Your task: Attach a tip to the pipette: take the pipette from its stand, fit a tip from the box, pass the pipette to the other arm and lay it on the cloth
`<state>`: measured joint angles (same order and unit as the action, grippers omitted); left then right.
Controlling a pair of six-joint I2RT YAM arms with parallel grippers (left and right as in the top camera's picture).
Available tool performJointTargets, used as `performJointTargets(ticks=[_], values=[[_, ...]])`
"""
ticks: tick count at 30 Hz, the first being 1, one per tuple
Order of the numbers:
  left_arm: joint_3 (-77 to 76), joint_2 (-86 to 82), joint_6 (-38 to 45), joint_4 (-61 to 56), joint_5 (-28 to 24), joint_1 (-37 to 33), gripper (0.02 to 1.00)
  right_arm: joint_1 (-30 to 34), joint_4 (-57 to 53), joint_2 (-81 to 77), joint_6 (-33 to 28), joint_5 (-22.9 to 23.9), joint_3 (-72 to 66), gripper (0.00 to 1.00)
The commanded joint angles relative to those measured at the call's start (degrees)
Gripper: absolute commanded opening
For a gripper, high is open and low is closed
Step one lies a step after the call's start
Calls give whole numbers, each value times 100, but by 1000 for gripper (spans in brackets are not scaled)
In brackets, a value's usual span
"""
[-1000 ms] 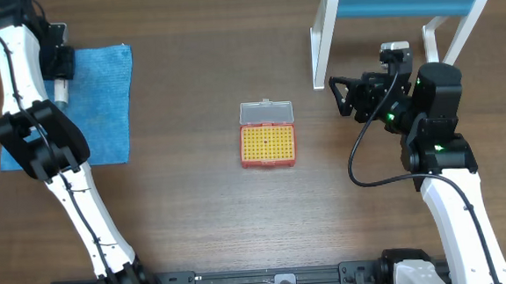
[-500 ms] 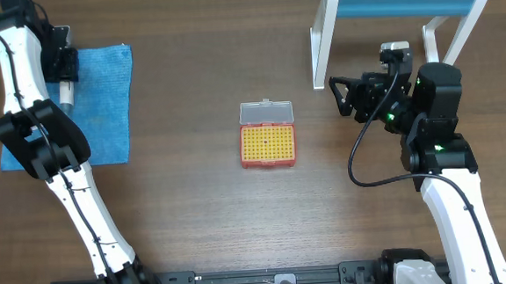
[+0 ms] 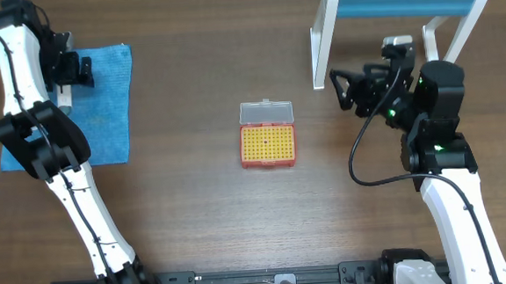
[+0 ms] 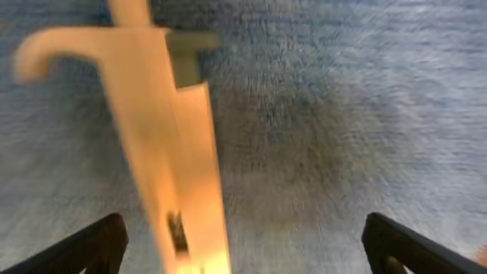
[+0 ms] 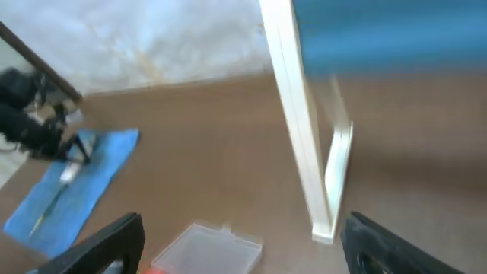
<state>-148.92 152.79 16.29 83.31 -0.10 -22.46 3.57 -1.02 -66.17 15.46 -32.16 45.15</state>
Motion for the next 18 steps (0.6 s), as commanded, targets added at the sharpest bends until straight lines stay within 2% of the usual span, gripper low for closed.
performJointTargets(ticks=[1, 4, 7, 10, 12, 14, 15, 18], values=[[-1589, -892, -461, 778, -385, 72, 996, 79, 717, -35, -378, 26, 28, 838], [-2188, -1517, -1108, 1403, -680, 199, 996, 260, 713, 17, -828, 22, 31, 840], [-2184, -2400, -1580, 1403, -1141, 520, 996, 267, 433, 448, -2024, 20, 28, 840], [-1978, -3176, -1698, 1403, -1128, 1091, 996, 319, -848, 1128, -3250, 28, 28, 840], [-1530, -3880, -1792, 1403, -960, 1725, 996, 518, -1860, 1746, -3698, 26, -2, 842], [-636, -4677, -1954, 1403, -157, 2382, 996, 763, -2562, 2374, -4019, 26, -133, 840], [-72, -5064, -2063, 1403, 153, 2643, 996, 850, -2691, 2592, -4048, 26, -234, 840], [1853, -6334, -2494, 1403, 540, 3091, 996, 1064, -3152, 3191, -4048, 24, -555, 840]])
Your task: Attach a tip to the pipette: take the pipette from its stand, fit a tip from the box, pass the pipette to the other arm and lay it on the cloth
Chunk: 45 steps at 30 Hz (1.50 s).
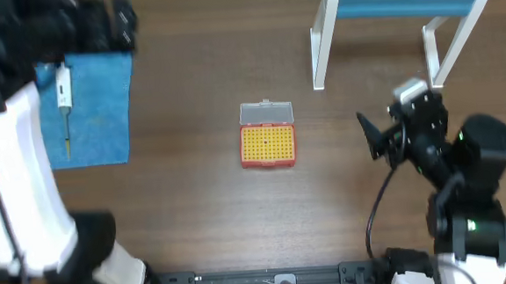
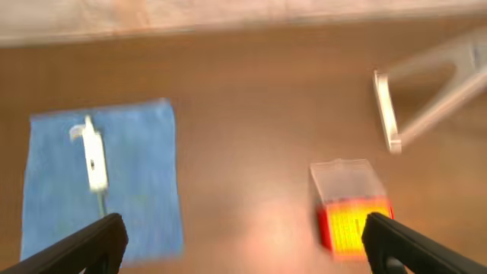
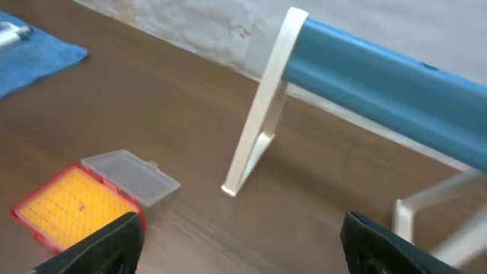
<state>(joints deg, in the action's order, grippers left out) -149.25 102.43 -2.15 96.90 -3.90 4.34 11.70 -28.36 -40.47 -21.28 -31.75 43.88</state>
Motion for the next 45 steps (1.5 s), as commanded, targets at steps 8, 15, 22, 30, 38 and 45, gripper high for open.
performJointTargets(ticks=[8, 15, 22, 30, 38, 45], values=[[6166, -5309, -1115, -415, 719, 439, 996, 284, -2105, 2002, -369, 120, -531, 840], [7060, -7023, -1113, -765, 713, 442, 996, 284, -3121, 2177, -369, 455, -531, 840], [7060, -7027, -1113, -721, 710, 442, 996, 284, -3119, 2177, -369, 455, -531, 840], [11711, -8953, -1113, -7667, -310, -577, 996, 284, -3119, 2177, -369, 455, -531, 842], [14893, -9772, -1108, -11370, 85, -584, 996, 284, -3119, 2177, -369, 455, -531, 842], [14893, -10225, -1110, -9235, 195, -584, 996, 284, -3119, 2177, -369, 455, -531, 840]])
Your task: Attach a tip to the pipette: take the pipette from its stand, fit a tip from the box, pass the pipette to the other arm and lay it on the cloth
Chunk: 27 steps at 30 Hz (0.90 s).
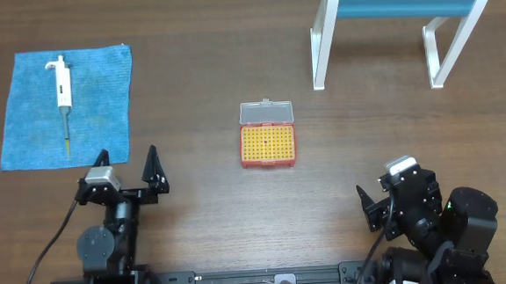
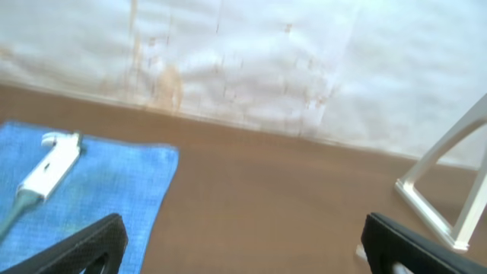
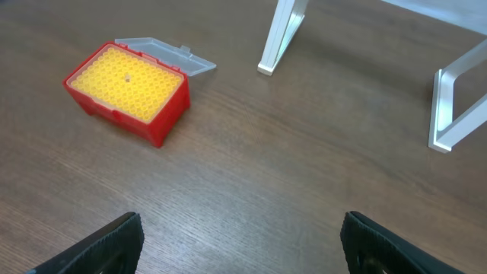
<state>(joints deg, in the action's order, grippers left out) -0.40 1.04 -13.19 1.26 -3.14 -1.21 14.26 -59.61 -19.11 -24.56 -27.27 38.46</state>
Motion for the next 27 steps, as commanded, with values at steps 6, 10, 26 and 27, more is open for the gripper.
performJointTargets(ticks=[6, 10, 26, 27], values=[[9, -83, -7, 330, 118, -28, 996, 28, 7, 42, -42, 7, 11, 842], [9, -83, -7, 330, 118, -28, 996, 28, 7, 42, -42, 7, 11, 840], [9, -83, -7, 330, 118, -28, 996, -1805, 5842, 1576, 1635, 2780, -3198, 842], [9, -83, -7, 330, 118, -28, 996, -1849, 6046, 1650, 1685, 2815, -3429, 840]])
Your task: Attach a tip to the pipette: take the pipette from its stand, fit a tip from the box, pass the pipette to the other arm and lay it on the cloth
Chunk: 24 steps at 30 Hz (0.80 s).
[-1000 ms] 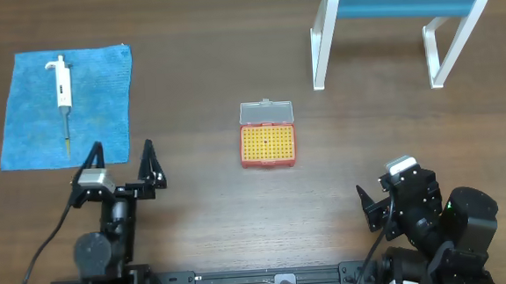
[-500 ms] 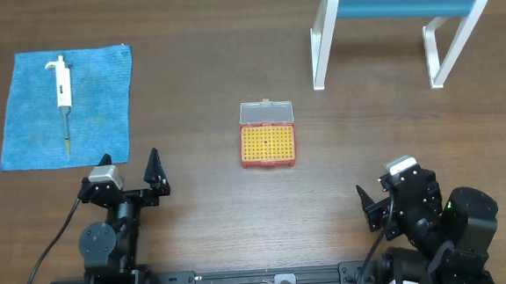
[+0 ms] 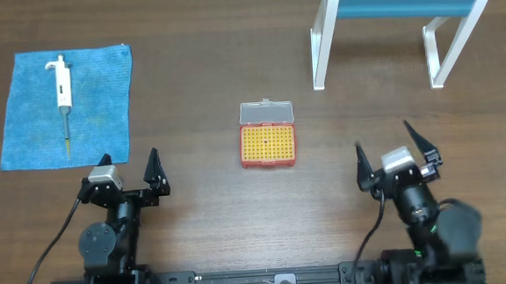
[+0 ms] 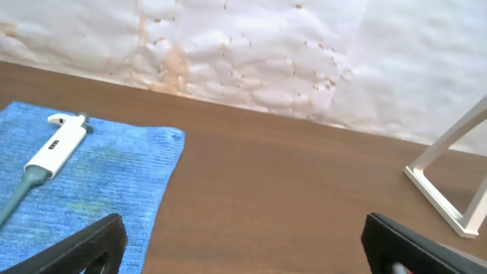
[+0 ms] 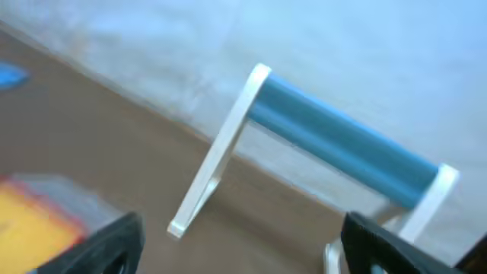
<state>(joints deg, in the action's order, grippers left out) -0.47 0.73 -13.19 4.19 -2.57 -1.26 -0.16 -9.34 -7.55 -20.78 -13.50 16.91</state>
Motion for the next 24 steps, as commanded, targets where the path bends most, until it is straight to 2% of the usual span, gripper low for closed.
performJointTargets(ticks=[1, 5, 24], values=[[15, -52, -7, 37, 61, -24, 996, -428, 1093, 564, 1335, 1399, -1513, 840], [15, -52, -7, 37, 61, -24, 996, -428, 511, 732, 1370, 1392, -1668, 840], [15, -52, -7, 37, 61, -24, 998, -341, 527, 750, 1349, 1394, -1668, 840]])
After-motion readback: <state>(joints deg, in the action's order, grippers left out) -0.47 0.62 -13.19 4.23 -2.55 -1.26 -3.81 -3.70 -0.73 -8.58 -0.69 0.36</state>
